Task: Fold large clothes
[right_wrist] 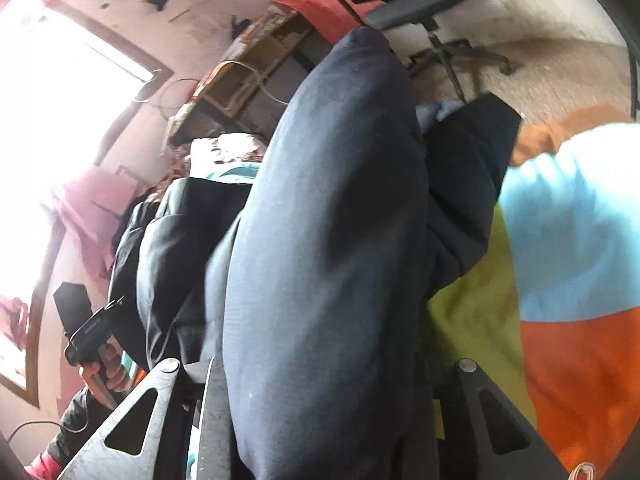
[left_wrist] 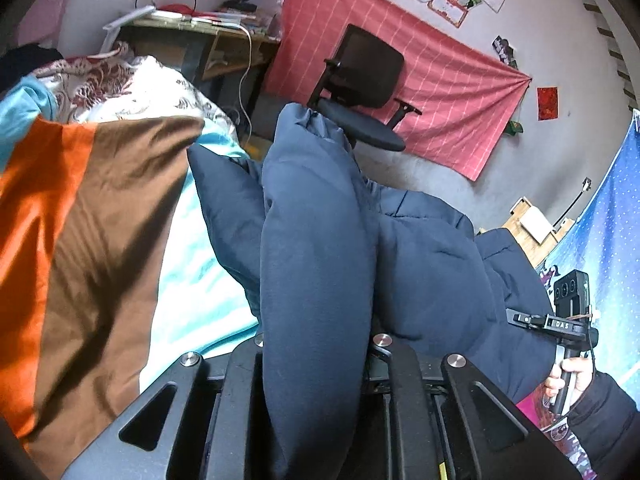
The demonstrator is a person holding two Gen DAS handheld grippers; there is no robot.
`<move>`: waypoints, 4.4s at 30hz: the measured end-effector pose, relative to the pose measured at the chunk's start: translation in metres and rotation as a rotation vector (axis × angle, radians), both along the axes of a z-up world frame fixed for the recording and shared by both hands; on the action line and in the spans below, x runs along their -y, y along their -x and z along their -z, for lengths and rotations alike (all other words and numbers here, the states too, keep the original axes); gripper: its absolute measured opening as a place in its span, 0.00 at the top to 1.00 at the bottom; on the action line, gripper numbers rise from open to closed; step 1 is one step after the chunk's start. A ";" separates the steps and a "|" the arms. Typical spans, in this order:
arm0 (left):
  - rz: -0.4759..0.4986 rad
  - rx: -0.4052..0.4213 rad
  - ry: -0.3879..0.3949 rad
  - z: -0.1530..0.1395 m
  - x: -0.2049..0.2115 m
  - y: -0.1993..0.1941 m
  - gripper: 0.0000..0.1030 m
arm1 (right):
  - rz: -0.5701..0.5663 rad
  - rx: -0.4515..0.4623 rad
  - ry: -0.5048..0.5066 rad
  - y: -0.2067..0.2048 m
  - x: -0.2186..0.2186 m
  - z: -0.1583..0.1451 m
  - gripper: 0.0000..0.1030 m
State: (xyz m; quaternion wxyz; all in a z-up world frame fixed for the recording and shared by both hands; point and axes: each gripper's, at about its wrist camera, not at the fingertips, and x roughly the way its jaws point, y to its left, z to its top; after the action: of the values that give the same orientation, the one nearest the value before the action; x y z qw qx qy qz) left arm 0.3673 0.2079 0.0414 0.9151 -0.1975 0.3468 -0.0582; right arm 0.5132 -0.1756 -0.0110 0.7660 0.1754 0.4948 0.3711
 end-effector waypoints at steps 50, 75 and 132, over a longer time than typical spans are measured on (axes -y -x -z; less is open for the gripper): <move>-0.158 -0.228 -0.015 0.079 0.020 0.105 0.44 | 0.142 0.063 0.235 0.097 0.031 0.054 0.23; -0.290 -0.182 -0.096 0.056 0.047 0.152 0.05 | 0.316 0.406 0.444 0.157 0.021 0.018 0.00; -0.233 0.264 -0.473 -0.003 0.202 0.333 0.02 | 0.305 0.805 0.222 0.406 0.029 -0.062 0.00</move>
State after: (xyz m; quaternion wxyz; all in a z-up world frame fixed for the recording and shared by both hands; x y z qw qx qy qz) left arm 0.0344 0.0059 0.0448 0.9734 -0.0079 0.2038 0.1045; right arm 0.1071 -0.2042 0.0508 0.9578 0.0045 0.1623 0.2372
